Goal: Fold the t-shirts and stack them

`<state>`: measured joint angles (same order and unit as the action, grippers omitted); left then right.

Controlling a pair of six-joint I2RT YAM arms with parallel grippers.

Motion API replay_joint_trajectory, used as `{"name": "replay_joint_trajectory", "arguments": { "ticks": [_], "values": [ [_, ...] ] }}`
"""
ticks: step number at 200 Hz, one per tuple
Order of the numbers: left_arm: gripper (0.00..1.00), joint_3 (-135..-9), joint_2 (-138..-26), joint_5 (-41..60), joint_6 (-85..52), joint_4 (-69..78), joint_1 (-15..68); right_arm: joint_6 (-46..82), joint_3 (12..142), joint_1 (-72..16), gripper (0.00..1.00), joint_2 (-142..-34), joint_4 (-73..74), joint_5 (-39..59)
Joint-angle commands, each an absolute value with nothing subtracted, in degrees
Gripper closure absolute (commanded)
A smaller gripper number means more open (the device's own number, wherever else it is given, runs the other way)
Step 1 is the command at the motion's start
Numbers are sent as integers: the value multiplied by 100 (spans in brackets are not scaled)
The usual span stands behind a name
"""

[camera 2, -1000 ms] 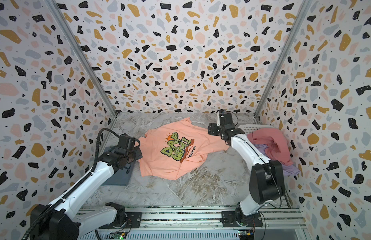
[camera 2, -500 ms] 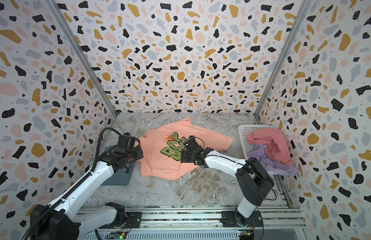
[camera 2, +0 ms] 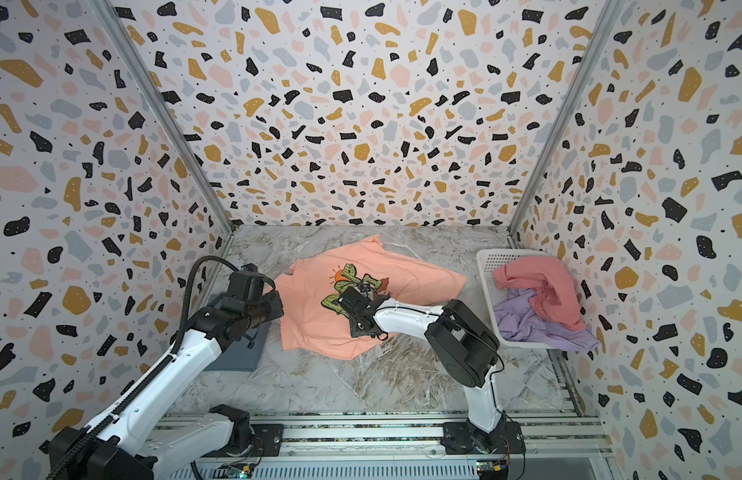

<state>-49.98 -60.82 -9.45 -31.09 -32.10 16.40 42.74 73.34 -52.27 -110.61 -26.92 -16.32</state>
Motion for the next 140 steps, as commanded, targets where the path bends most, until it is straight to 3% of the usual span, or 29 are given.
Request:
{"name": "replay_joint_trajectory", "arguments": {
  "ticks": [1, 62, 83, 140],
  "values": [
    [100, -5166, -6120, -945, -3025, -3166, 1617, 4494, 7147, -5290, 39, -10671, -3328, -2354],
    [100, -5238, -6302, -957, -2989, -3073, 1617, 4604, 6120, -5189, 88, -10098, -2703, -1861],
    [100, -5272, -6315, -993, -2971, -3110, 1617, 4494, 5986, -5176, 93, -9492, -2571, -1911],
    [100, -6170, -6166, -1263, -2493, -3550, 1562, 3673, 6226, -4881, 94, -6903, -2272, -2931]
  ]
}}
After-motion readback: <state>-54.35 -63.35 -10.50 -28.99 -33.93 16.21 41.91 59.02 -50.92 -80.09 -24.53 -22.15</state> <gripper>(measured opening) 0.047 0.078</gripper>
